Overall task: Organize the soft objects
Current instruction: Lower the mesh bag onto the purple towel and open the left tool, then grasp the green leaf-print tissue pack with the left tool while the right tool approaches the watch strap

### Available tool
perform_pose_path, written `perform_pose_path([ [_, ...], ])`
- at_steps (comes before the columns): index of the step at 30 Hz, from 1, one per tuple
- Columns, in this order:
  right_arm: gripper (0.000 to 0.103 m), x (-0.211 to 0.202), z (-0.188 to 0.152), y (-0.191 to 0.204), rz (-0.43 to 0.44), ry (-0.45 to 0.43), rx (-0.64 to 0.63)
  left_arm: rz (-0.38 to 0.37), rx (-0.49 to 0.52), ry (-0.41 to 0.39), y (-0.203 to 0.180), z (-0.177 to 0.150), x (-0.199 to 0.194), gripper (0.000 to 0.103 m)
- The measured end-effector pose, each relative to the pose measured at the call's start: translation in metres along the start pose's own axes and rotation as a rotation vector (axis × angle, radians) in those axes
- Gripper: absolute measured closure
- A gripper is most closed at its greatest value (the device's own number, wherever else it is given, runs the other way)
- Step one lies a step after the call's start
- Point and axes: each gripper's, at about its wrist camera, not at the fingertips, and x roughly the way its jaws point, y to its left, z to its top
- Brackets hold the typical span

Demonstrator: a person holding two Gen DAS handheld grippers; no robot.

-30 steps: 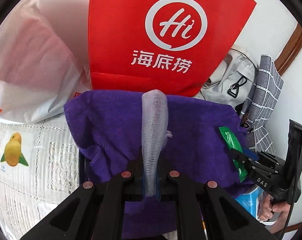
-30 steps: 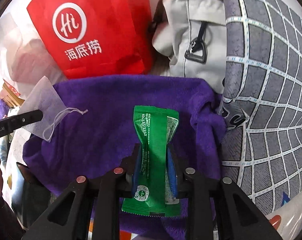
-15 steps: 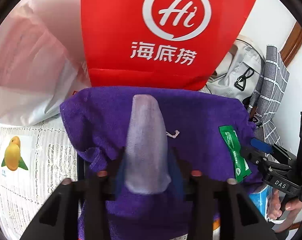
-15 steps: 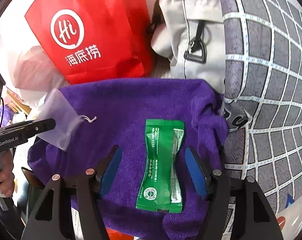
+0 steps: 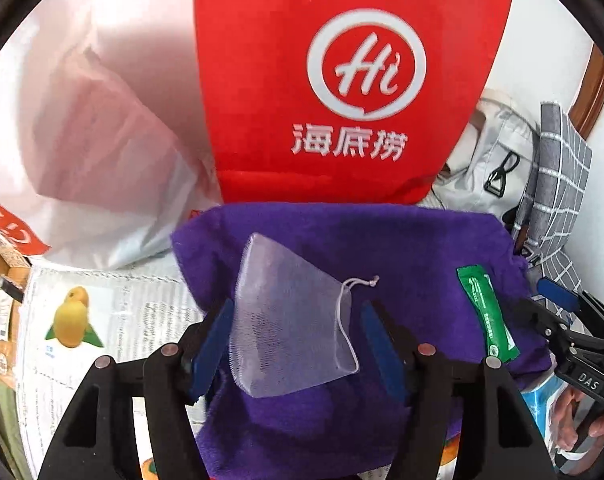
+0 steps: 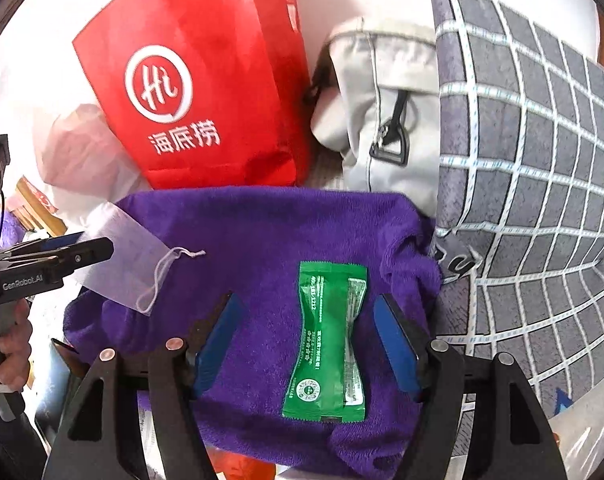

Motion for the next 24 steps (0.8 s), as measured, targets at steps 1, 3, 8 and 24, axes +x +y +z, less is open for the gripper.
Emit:
perform_pose_path([
  [1,0.034,-0.006,0.0,0.002,-0.004,-0.015,-0.006,0.0,0.001,-0.009,0.001,0.0,-0.005,0.038],
  [3,0.034,-0.015,0.0,0.003,-0.011,-0.034,-0.006,0.004,-0.013,-0.031,0.004,-0.001,-0.016,0.038],
  [8,0.034,-0.038,-0.01,0.01,0.023,-0.045,0.013,0.008,0.006,-0.045,0.001,-0.015,-0.038,0.038],
  [24,0.034,-0.119,-0.105,0.05,0.031,0.005,-0.076,-0.058,-0.036,-0.038,0.01,-0.105,-0.126,0.039],
])
